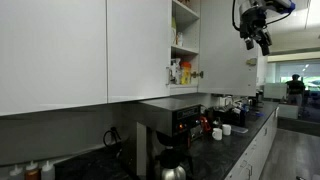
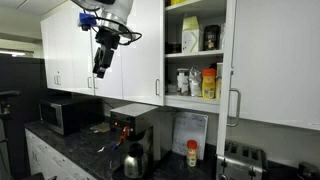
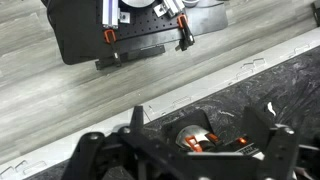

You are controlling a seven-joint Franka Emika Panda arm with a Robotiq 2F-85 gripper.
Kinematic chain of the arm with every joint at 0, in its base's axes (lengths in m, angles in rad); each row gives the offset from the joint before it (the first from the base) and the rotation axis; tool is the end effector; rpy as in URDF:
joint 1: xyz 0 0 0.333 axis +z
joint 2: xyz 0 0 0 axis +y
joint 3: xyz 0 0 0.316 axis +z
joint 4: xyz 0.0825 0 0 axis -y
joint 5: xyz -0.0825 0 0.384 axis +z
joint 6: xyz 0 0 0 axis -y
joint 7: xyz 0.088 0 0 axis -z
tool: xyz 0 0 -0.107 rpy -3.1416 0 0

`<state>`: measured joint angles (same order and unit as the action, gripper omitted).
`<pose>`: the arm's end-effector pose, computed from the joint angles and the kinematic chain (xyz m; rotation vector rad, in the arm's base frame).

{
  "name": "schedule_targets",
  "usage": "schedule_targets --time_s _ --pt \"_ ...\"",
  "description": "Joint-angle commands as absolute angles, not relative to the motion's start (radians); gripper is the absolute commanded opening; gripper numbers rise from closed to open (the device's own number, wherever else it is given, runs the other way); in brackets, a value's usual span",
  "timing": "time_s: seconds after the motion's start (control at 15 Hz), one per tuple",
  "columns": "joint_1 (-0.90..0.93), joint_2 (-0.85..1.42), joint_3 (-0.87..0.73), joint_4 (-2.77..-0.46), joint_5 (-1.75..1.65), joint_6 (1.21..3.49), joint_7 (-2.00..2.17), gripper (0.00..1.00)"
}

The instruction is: Close the cabinet door on the right

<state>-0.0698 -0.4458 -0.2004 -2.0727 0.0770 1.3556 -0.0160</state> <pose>0.3692 -0.1073 0.5851 -2.9029 0.3163 0.3750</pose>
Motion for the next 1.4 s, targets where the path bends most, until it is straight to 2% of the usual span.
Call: schedule_targets --time_s 0.0,0.53,1.33 --pt "-0.095 -0.442 -0.181 -2.07 0.083 1.353 -0.025 1.0" --pt "-0.095 -0.442 -0.181 -2.07 0.083 1.353 -0.025 1.0" --pt "-0.17 -0.462 -0.222 -2.102 0.013 1.543 -0.035 1.0"
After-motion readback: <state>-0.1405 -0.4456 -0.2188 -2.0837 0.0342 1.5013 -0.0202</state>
